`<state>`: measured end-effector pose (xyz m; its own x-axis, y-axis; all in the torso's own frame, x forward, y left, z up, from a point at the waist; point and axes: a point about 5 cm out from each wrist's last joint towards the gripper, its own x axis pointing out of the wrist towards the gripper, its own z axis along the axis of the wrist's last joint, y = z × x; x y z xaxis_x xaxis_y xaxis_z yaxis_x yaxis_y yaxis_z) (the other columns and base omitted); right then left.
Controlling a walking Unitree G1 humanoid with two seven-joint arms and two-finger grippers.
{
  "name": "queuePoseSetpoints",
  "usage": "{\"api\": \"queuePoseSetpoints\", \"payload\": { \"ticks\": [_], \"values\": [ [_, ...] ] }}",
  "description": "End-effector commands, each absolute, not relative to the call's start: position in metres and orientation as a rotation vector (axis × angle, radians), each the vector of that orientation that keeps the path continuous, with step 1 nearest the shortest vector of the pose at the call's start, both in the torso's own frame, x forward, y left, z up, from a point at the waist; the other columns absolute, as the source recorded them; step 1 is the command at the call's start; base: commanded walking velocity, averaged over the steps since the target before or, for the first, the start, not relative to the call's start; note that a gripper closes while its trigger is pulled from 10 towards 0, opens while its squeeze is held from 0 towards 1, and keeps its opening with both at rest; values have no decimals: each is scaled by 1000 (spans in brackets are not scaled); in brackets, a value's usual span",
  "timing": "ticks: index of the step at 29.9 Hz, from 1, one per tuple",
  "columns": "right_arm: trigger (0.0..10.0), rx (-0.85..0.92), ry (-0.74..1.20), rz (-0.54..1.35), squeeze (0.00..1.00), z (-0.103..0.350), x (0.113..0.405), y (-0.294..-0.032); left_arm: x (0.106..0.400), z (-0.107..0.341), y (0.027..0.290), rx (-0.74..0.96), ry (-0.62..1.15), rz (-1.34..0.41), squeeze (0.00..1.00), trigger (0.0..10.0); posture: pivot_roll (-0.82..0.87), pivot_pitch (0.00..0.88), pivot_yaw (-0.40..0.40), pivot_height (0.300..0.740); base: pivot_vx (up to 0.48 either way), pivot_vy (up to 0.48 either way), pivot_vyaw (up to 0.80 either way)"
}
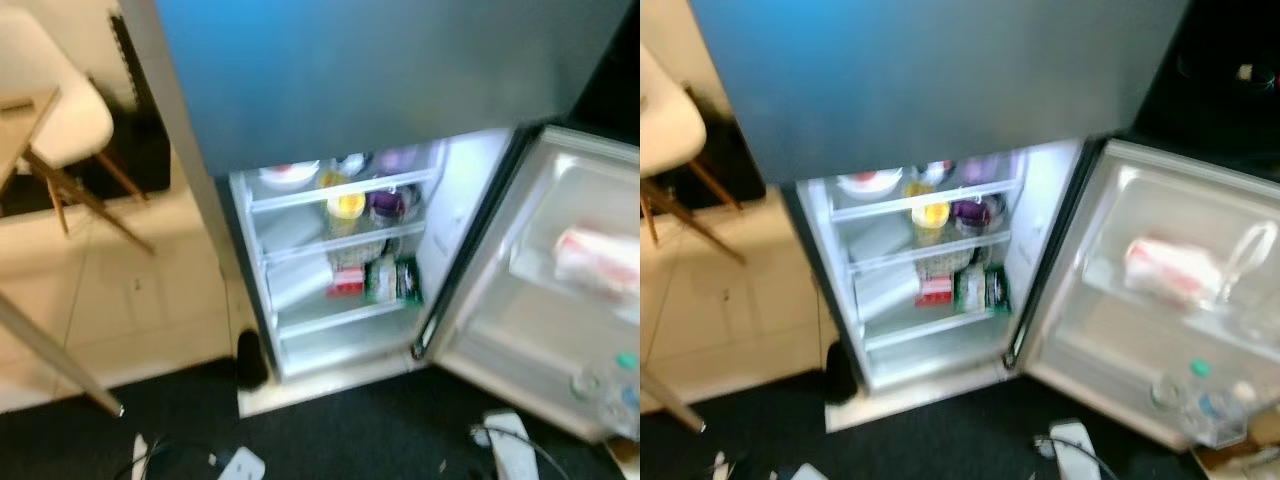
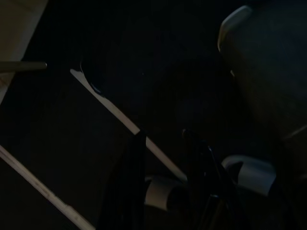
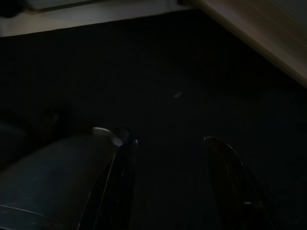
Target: Restocking fridge
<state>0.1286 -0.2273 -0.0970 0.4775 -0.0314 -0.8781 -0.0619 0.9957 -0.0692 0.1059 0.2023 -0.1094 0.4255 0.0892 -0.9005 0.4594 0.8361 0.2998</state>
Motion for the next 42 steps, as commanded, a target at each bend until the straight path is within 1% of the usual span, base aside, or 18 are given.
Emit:
{"api": "queuePoseSetpoints", "payload": {
  "ticks": [1, 4, 18, 23, 42],
  "values": [
    [10000, -87, 1066, 22, 0, -97, 130, -224, 107, -111, 191, 528, 1107, -277, 243, 10000, 5, 0, -54, 740, -334, 0, 0],
    [10000, -88, 1067, 22, 0, -97, 130, -224, 107, -111, 191, 529, 1107, -277, 247, 10000, 5, 0, -54, 740, -325, 0, 0],
    [10000, -64, 1044, 25, 0, -96, 132, -223, 106, -111, 191, 534, 1105, -273, 243, 10000, 5, 0, -52, 740, 0, 0, 0],
    [10000, -89, 1051, 41, 0, -96, 132, -224, 106, -111, 191, 534, 1106, -272, 243, 10000, 7, 0, -54, 740, 0, 0, 0],
    [10000, -115, 1065, 39, 0, -97, 130, -223, 106, -111, 192, 536, 1107, -274, 247, 10000, 8, 0, -54, 740, 0, 0, 800]
  ]
}}
